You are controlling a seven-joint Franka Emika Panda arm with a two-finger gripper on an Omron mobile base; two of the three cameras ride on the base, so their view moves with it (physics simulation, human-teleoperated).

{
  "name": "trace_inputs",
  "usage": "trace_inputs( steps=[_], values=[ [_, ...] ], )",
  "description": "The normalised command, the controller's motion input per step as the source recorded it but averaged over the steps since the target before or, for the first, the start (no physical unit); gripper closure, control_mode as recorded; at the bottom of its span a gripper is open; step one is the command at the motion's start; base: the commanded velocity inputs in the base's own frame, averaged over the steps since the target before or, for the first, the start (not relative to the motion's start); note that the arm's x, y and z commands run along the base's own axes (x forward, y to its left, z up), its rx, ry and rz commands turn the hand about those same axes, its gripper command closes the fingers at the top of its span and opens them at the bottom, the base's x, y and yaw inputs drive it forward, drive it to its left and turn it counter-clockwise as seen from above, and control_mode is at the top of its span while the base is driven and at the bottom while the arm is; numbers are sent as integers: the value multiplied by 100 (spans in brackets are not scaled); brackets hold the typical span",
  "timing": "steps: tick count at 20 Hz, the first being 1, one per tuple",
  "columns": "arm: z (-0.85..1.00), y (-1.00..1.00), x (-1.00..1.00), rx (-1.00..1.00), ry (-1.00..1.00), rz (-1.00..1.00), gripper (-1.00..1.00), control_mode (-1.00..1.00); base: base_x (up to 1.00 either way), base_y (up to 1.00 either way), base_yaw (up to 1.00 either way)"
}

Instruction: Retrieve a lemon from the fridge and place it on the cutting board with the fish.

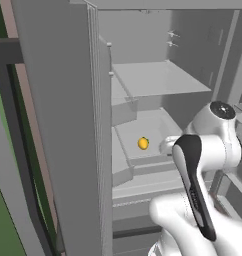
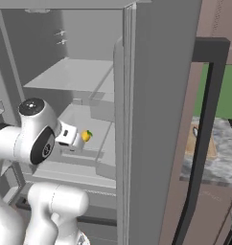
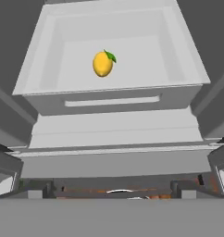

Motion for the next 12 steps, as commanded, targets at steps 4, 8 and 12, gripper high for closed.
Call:
trace_inputs(
  steps=[4,8,12],
  values=[
    [0,22,56,0,0,0,-100,-100,0,0,0],
    [-14,14,58,0,-4,0,-100,-100,0,0,0],
    [-22,5,46,0,-7,0,-100,-100,0,0,0]
  ],
)
